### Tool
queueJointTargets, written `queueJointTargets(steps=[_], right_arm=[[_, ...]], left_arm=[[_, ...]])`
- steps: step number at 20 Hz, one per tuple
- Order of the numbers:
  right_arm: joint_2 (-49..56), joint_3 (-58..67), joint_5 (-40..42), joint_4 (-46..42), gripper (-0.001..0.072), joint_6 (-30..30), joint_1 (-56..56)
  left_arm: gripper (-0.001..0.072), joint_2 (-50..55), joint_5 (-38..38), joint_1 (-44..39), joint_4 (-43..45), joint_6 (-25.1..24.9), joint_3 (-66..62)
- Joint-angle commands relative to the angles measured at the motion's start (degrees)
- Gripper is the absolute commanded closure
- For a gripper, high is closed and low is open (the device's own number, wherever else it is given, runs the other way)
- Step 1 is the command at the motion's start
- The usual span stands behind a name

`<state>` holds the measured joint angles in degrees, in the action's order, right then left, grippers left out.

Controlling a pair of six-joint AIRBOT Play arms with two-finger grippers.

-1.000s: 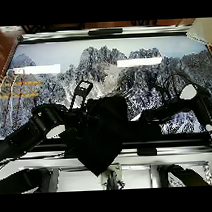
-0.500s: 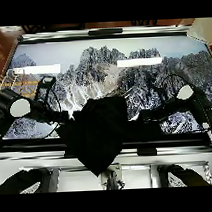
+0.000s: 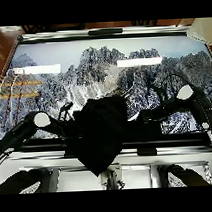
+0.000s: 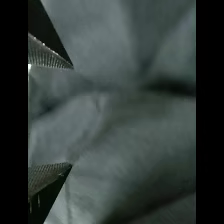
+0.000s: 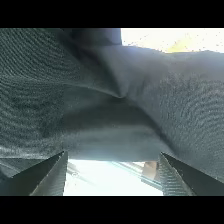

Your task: Fold the shirts.

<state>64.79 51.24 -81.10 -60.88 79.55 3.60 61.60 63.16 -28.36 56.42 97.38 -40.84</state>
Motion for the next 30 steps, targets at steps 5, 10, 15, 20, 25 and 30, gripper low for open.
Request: queueJointTargets(steps=[5, 10, 15, 20, 25, 30], right_arm=[[0.02, 0.00, -0.96, 0.66, 0.0044, -2.56, 10.84], [0.04, -0.02, 3.74, -5.42, 0.0044, -7.63, 20.22], [3.37, -0.02, 8.83, -12.24, 0.0044, -8.83, 25.81], [10.01, 0.11, 10.78, -9.79, 0.0636, 1.44, 26.93], [0.68, 13.11, 8.50, -24.57, 0.0635, 1.81, 26.93], [-10.67, 42.21, 36.09, -55.54, 0.0635, 15.32, 26.93]], left_arm=[[0.0524, 7.28, -12.09, -6.51, -6.08, -2.21, 1.36], [0.0658, 6.62, -10.99, -3.50, -5.90, -3.89, 1.33], [0.0658, 6.08, -10.05, -2.73, -5.90, -4.52, 1.33], [0.0659, 5.84, -9.25, -2.36, -3.98, -5.46, 0.85], [0.0660, 0.94, 2.05, 6.71, 14.05, -5.18, -17.62], [0.0659, -1.11, -3.96, 15.56, 17.11, -5.22, -63.91]])
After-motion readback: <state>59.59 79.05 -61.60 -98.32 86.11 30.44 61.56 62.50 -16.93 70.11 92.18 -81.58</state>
